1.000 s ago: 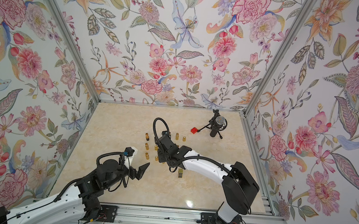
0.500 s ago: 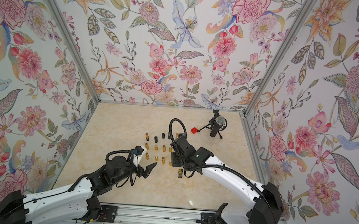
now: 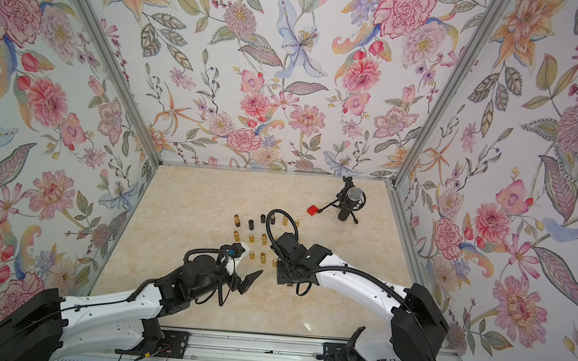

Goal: Open the lipstick cap
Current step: Pick up the lipstick at the center of the board.

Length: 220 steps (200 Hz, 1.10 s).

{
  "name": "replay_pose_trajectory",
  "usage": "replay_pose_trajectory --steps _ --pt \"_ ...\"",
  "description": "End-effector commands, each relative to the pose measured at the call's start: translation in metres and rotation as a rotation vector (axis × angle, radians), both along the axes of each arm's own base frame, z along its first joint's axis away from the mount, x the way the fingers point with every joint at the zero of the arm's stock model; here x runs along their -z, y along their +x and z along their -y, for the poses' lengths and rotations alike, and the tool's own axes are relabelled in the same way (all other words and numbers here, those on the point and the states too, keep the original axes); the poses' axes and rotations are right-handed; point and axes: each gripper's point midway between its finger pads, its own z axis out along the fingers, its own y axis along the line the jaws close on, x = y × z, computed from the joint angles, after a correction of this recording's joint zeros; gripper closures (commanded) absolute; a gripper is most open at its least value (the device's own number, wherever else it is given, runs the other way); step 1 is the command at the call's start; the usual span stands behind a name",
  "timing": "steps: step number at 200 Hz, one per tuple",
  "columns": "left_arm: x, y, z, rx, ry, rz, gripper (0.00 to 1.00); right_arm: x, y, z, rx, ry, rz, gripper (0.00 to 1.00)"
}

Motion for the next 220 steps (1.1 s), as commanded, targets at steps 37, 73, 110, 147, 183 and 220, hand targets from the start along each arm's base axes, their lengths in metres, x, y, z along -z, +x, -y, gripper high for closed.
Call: replay_pose_trajectory --steps 37,73,110,147,183,220 --pt "-0.017 0.002 0.006 0.0 -0.026 0.048 0.01 0.021 0.008 0.014 0.073 -0.074 0.003 0.53" --pt "-0.016 0.003 0.005 -0.003 -0.021 0.045 0.01 0.029 0.01 0.014 0.072 -0.089 -0.006 0.6" --pt "-0.016 0.003 0.004 -0.006 -0.019 0.045 0.01 0.031 0.011 0.01 0.065 -0.08 -0.011 0.66" --pt "-0.019 0.003 0.0 -0.023 -0.026 0.054 0.01 0.031 0.008 0.008 0.054 -0.073 -0.019 0.73" --pt "-0.019 0.003 0.0 -0.021 -0.021 0.049 0.01 0.024 0.007 0.002 0.034 -0.041 -0.022 0.75" --pt "-0.027 0.0 0.004 0.012 -0.037 0.074 0.01 -0.008 0.003 -0.013 -0.027 0.057 -0.023 0.76"
